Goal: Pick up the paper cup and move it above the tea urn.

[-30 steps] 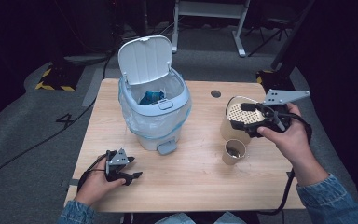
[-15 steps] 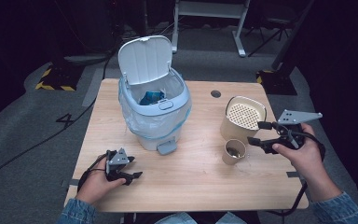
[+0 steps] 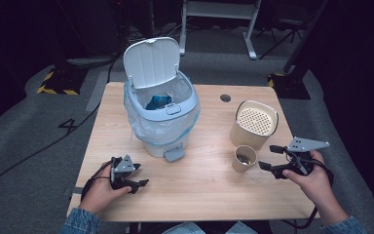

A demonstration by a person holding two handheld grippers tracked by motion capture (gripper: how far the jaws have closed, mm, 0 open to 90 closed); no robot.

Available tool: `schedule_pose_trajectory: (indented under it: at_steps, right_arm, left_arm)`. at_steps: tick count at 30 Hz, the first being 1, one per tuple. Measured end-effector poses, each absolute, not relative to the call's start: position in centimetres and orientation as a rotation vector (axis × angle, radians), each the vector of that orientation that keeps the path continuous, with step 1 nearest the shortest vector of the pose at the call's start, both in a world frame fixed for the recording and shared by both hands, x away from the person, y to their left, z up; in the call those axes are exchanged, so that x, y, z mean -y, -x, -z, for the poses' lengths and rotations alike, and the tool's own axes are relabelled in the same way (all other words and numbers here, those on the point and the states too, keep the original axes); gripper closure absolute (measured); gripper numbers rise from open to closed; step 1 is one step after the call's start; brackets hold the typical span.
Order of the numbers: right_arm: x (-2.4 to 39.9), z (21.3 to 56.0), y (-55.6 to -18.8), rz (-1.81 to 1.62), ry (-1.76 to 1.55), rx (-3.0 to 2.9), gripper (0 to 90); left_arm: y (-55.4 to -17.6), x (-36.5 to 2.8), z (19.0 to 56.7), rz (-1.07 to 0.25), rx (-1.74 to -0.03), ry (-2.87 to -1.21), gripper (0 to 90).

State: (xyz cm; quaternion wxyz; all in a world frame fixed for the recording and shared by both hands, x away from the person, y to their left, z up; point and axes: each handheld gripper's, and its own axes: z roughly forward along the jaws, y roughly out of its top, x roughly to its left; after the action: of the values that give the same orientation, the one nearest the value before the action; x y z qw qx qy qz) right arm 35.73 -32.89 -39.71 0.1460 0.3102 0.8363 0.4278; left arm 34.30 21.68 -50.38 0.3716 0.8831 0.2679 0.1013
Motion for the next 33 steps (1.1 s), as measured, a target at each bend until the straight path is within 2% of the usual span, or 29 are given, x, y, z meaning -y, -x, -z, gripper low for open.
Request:
schedule_pose_trajectory:
  at_steps: [16,33]
  right_arm:
    - [31.4,46.9,-37.2,-1.217,-0.949,-2.450,17.3]
    - [29.5,49.3,-39.2,-1.300,-0.921,-2.448,23.3]
  left_arm:
    - [-34.3,-21.7,50.4,-0.260,-0.688,-2.265,30.9]
    - [-34.3,-21.7,50.4,-0.261,-0.687,-2.264,30.9]
